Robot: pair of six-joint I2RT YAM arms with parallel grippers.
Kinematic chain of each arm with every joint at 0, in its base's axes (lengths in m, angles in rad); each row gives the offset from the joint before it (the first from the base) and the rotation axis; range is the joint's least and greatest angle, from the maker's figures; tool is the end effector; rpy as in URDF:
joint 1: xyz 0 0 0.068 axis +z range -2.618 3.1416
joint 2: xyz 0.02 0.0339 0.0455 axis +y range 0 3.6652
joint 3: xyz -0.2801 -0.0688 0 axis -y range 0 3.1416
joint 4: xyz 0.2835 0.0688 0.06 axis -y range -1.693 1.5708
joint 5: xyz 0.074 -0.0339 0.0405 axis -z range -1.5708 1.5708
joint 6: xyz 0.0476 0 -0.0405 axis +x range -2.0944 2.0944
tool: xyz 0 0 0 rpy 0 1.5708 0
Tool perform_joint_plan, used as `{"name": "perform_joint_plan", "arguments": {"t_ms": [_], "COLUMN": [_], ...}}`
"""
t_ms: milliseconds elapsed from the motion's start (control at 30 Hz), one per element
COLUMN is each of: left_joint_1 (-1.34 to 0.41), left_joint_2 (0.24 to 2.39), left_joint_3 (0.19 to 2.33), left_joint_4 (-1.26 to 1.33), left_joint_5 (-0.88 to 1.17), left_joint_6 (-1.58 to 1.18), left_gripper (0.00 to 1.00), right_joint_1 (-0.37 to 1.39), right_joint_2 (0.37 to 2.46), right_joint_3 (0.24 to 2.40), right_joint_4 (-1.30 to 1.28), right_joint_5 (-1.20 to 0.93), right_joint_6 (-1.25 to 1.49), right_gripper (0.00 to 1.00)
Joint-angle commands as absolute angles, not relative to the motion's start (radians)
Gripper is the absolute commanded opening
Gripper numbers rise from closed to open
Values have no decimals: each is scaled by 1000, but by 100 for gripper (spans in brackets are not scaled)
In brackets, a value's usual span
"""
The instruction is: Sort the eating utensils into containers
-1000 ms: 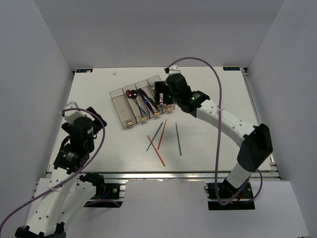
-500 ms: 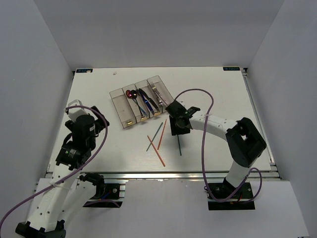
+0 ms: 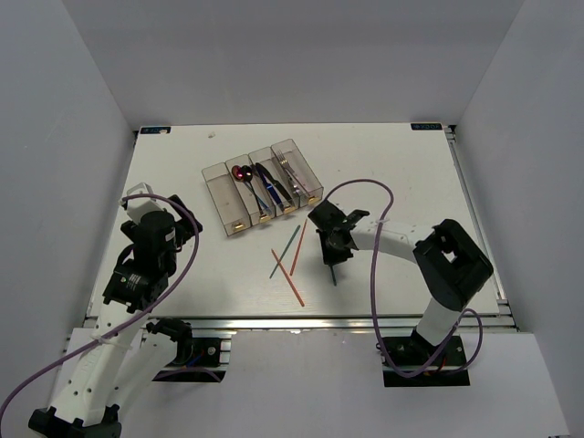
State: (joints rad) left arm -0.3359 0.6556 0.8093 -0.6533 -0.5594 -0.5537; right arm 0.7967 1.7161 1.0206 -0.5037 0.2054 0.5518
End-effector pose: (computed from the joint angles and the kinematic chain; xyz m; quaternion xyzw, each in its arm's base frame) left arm 0.1682 -0.0320 0.3322 -0.2299 0.8063 0.0032 0.5449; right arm 0.2589 0.2510 0.1427 -0.1006 0.9726 0.0360 0.2064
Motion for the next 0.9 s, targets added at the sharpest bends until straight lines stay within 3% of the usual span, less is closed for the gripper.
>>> {"name": "perform_joint_plan", "arguments": {"t_ms": [0,133,300,400,633,867], "left_joint_1": [-334,-334,-334,-334,-334,-336], "left_joint_2": [655,657,658,655,644,647], "left_joint_3": [804,802,802,805,805,804], "left_joint_4": [-641,-640,-638,-641,-646,-644], "left_joint_5": [-548,-545,-543,-551,-568,-557], "left_joint_6": [-543,-543,-541,-545,-549,-546], "left_gripper": [98,98,98,98,98,98], "right_joint_1": [808,825,836,836,842,844], "right_joint_2": [1726,1617,1523,1664,2145,2336], "right_joint_3": [974,999,1060,1233,1927,2219], "right_joint_4": [-480,-468,-204,-129,-221,-196], "right_joint_5": [167,173,-127,-184,-210,-158], "right_joint_6": [577,598,522,459,443,403], "right_gripper": [0,0,0,0,0,0]}}
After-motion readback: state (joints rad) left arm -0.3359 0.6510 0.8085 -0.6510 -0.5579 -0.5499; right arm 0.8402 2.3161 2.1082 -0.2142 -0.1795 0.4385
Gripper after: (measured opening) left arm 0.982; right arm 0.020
